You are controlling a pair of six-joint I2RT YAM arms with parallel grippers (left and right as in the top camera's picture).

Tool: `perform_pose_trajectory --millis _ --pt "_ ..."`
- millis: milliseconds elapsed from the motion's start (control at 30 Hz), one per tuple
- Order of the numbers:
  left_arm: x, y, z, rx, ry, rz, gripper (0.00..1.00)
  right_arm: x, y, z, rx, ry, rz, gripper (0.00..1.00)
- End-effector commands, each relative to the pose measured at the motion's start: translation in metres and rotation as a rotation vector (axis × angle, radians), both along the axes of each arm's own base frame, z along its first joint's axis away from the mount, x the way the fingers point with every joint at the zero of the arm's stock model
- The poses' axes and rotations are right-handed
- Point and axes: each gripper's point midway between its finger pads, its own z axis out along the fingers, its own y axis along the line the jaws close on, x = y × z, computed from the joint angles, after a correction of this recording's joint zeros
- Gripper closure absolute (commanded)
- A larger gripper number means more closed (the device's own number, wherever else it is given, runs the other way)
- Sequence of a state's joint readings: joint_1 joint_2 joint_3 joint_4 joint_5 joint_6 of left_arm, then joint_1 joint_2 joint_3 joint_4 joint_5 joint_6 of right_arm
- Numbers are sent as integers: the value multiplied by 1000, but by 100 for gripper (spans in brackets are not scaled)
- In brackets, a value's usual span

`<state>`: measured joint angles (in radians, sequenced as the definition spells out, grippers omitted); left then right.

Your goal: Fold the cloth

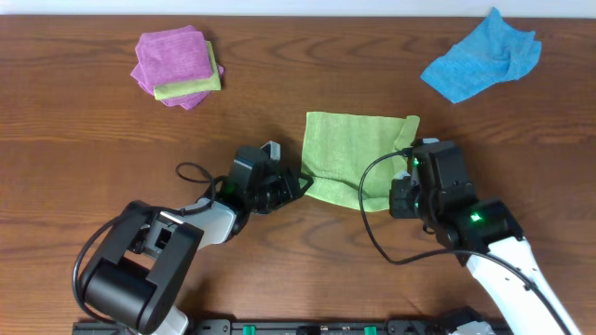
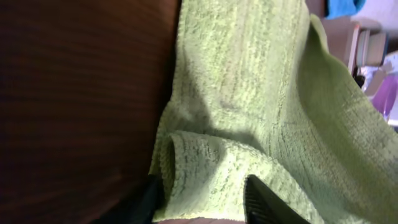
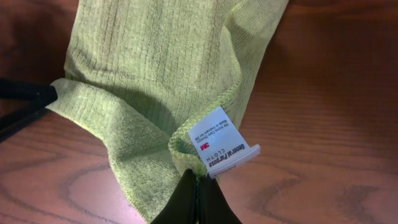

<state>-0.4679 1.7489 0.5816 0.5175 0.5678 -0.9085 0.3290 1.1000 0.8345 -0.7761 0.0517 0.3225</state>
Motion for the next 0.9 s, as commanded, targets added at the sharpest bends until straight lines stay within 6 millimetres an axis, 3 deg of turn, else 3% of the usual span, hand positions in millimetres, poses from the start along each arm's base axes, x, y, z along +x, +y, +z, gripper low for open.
perform_pose_trajectory --millis 0,333,600,867 --pt "1 0 -3 4 -10 3 61 -1 -3 1 8 -2 -19 99" --pt "0 -2 -1 -9 -10 -11 86 -1 -3 0 7 0 -19 99" --pt "-1 1 -1 2 -33 -49 86 -5 -4 -2 1 16 -20 99" --pt "1 5 -2 6 -35 -43 77 -5 -4 -2 1 17 -19 99"
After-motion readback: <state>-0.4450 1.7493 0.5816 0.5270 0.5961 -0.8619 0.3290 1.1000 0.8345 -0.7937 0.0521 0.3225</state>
